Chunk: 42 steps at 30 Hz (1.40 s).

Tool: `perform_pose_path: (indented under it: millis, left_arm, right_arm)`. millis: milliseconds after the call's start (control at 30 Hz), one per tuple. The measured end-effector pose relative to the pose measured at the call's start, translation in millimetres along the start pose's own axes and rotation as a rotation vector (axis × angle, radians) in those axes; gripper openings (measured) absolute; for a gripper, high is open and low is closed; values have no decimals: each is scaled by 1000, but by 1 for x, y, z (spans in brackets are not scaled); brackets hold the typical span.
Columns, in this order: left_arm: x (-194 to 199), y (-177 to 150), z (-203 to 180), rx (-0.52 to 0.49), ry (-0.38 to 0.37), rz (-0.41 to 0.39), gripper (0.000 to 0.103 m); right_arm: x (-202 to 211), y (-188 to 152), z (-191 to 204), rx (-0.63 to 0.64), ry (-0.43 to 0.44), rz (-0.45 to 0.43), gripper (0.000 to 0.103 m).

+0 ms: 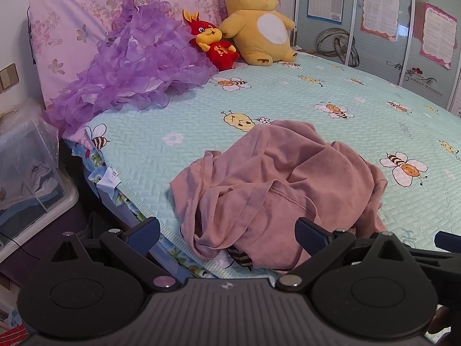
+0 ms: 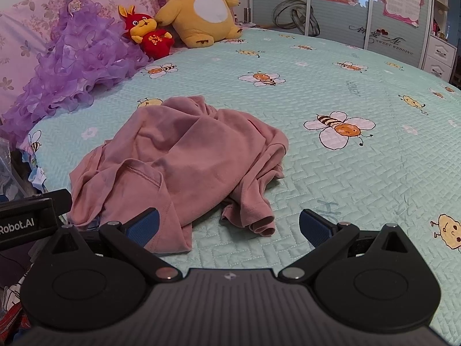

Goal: Fold clothes

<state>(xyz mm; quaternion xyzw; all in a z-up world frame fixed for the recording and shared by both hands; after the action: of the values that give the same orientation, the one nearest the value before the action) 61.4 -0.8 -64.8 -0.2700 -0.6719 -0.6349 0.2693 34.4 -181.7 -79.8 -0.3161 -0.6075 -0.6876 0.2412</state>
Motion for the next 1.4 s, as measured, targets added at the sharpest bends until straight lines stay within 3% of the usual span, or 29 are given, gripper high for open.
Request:
perform_pose_path:
  millis: [1400]
  left_arm:
    - [-18,-9,-4,-16,-5,46,103]
  right_arm:
    - [-16,-10,-3,-5,-7,47,102]
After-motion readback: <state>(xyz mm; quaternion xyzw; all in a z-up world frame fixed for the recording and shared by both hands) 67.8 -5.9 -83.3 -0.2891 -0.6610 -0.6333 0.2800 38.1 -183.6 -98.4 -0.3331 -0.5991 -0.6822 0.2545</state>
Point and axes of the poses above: each gripper's, at about its wrist camera, not at the fingertips, and x roughly against the way its jaws point, z to its left, y to its top, the point moved 9 cm from there along -x, roughly the way its jaws point, and after that the axes turned 5 degrees about z, right-handed, at the moved point
